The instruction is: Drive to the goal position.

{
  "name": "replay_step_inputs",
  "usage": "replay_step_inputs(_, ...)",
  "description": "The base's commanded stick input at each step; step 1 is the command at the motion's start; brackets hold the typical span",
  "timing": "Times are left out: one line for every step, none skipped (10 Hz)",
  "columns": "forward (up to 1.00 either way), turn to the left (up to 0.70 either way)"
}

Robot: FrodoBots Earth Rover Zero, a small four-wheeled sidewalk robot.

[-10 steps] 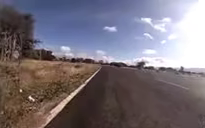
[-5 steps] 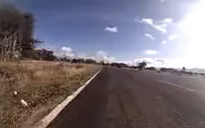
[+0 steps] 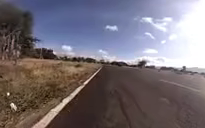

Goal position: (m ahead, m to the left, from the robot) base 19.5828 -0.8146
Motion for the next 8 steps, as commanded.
replay_step_inputs(0.45,0.00)
replay_step_inputs(0.45,0.00)
replay_step_inputs(0.45,0.00)
replay_step_inputs(0.45,0.00)
replay_step_inputs(0.45,0.00)
replay_step_inputs(0.45,0.00)
replay_step_inputs(0.45,0.00)
replay_step_inputs(0.45,0.00)
